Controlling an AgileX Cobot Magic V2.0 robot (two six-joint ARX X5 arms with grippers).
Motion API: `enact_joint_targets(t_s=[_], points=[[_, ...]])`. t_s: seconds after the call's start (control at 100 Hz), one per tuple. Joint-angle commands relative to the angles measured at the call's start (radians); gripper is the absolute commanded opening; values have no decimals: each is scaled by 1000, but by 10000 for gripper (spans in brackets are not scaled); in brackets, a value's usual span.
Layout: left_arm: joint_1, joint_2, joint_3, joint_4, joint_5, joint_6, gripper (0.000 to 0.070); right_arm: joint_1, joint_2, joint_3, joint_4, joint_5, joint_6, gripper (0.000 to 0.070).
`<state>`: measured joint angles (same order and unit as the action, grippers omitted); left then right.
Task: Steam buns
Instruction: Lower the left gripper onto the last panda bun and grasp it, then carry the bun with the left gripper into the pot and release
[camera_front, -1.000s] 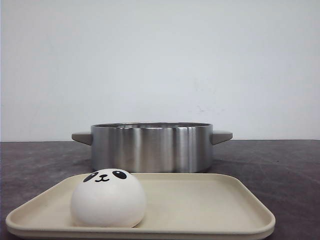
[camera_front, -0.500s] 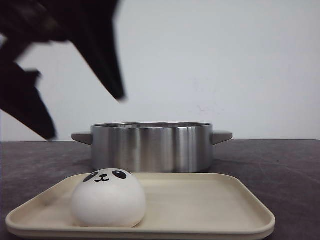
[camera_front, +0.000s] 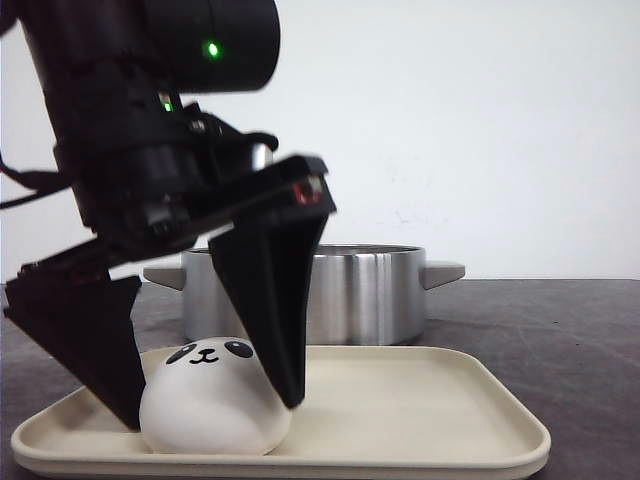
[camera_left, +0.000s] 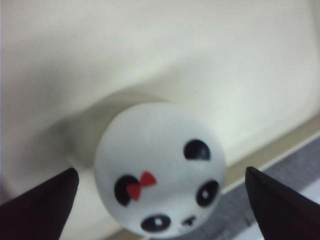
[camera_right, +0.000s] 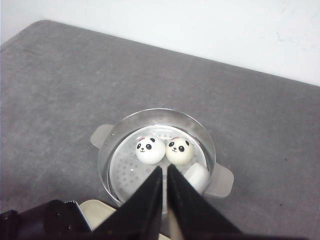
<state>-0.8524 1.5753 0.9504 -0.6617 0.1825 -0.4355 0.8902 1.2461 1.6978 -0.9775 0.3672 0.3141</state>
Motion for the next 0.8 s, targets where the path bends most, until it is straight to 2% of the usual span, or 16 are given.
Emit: enact_joint_targets(t_s=[0.0, 0.07, 0.11, 0.19, 0.26, 0.27, 0.44, 0.62, 0.71, 0.79], points=[[-12, 19, 15, 5, -3, -3, 700, 12, 13, 19, 3, 3, -1, 7], [-12, 21, 15, 5, -3, -3, 691, 12, 13, 19, 3, 3, -1, 7], [-12, 21, 15, 3, -4, -3, 557, 11, 13, 19, 3, 3, -1, 7], [-12, 21, 15, 3, -6, -1, 245, 11, 13, 19, 3, 4, -1, 7], [-12, 21, 15, 5, -7, 10, 16, 11, 13, 19, 3, 3, -1, 7], [-12, 21, 15, 5, -7, 12, 0, 11, 13, 19, 3, 3, -1, 7], [-12, -5, 38, -27, 10, 30, 3, 12, 14, 19, 2, 3, 0, 7], [-25, -164, 140, -54, 15, 55, 3, 12, 14, 19, 2, 3, 0, 7], [-25, -237, 215, -45, -75, 72, 3, 12, 14, 19, 5, 3, 0, 7], [-14, -262, 285, -32, -179, 122, 3, 12, 14, 19, 10, 3, 1, 7]])
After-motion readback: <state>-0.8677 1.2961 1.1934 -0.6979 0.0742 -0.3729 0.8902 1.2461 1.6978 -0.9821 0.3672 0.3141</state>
